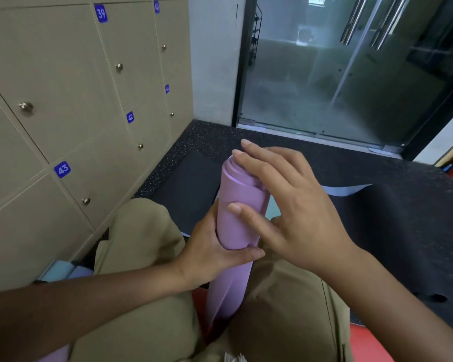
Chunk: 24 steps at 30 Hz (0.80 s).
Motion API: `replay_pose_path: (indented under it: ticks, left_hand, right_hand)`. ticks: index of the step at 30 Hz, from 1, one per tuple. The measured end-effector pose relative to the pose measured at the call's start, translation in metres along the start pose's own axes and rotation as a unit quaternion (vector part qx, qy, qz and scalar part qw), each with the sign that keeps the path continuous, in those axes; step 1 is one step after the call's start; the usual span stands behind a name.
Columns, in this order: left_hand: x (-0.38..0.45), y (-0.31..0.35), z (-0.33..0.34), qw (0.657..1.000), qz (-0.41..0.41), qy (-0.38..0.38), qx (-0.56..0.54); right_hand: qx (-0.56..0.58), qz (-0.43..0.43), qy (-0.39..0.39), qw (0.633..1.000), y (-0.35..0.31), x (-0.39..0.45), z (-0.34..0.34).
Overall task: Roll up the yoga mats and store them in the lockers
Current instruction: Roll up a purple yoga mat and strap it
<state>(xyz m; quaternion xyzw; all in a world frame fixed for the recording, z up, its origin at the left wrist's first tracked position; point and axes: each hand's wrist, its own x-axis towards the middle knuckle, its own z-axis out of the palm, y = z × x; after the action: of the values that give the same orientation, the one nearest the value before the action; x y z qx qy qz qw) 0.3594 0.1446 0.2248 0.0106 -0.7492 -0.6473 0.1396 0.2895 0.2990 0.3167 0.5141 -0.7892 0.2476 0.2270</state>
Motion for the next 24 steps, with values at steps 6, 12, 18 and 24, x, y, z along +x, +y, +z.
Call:
replay_pose_path:
  ticks: [6, 12, 18, 24]
  left_hand:
    - [0.008, -0.002, 0.011, 0.999, 0.012, 0.004, -0.047]
    - [0.021, -0.006, 0.04, 0.994, 0.015, 0.042, -0.098]
    - [0.04, -0.002, 0.068, 0.996, 0.003, 0.021, -0.085]
    - [0.063, -0.003, 0.087, 0.996, 0.023, -0.083, 0.016]
  right_hand:
    - [0.039, 0.027, 0.002, 0.999, 0.011, -0.007, 0.003]
    - [0.082, 0.056, 0.01, 0.995, 0.032, -0.015, -0.005]
    - [0.079, 0.09, 0.036, 0.992, 0.055, -0.033, -0.029]
    - [0.104, 0.211, 0.108, 0.966, 0.067, -0.073, -0.046]
